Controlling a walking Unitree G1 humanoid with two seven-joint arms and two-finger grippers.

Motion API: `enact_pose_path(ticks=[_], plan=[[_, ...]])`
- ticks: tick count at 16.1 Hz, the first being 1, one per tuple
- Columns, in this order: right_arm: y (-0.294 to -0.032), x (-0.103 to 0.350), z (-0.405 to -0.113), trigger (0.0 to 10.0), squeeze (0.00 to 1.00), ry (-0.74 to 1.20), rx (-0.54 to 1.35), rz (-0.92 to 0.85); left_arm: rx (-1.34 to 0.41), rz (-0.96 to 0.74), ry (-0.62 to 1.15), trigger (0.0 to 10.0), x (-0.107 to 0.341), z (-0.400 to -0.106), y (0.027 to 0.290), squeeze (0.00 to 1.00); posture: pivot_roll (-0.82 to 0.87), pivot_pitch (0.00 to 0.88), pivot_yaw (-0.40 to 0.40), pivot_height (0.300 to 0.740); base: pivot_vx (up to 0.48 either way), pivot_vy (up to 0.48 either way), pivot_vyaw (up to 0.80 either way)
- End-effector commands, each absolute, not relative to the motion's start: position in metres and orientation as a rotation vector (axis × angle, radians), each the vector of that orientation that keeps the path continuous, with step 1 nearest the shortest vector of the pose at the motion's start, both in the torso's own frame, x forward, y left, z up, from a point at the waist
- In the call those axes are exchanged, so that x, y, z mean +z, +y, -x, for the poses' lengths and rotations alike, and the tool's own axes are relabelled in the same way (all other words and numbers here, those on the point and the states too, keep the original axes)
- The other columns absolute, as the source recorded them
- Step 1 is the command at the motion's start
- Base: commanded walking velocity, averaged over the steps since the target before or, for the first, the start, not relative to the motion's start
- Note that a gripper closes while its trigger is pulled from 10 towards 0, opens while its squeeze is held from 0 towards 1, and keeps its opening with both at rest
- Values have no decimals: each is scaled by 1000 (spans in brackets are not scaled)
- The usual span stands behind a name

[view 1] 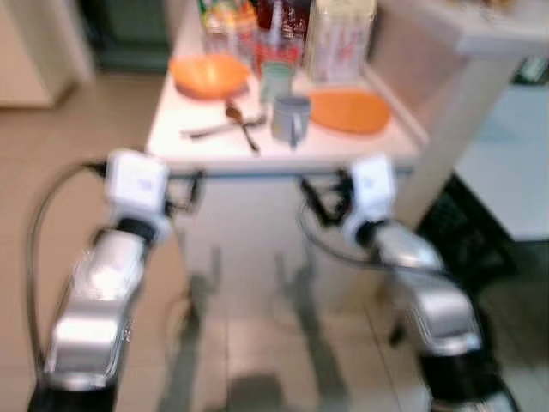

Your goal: Setting the table

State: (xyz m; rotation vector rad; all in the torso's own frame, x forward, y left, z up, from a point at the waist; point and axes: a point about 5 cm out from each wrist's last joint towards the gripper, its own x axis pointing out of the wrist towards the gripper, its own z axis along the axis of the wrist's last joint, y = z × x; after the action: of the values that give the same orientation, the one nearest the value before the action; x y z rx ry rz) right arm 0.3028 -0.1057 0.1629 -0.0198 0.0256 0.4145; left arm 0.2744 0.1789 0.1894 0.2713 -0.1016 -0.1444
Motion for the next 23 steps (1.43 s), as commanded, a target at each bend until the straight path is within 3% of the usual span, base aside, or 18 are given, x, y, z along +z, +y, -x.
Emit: enact_pose_path(ticks=[1,7,12,18,23], plan=[[-101,168,-303,10000,0,13,441,-1,-136,-293,-103,10000,192,-272,183,0,113,0,-73,740,371,0,0],[-94,155,-292,10000,0,69,532,31,-137,-296,-89,10000,190,-269,183,0,111,0,-71,740,371,0,0],[-95,152,-288,10000,0,80,524,21,-149,-303,-81,10000,190,-270,184,0,108,0,-57,740,372,0,800],[-95,157,-284,10000,0,64,526,22,-194,-305,-70,10000,189,-266,183,0,115,0,-52,740,373,0,0],[-94,157,-274,10000,0,111,563,40,-267,-287,-57,10000,186,-261,179,0,101,0,-44,740,52,0,0]])
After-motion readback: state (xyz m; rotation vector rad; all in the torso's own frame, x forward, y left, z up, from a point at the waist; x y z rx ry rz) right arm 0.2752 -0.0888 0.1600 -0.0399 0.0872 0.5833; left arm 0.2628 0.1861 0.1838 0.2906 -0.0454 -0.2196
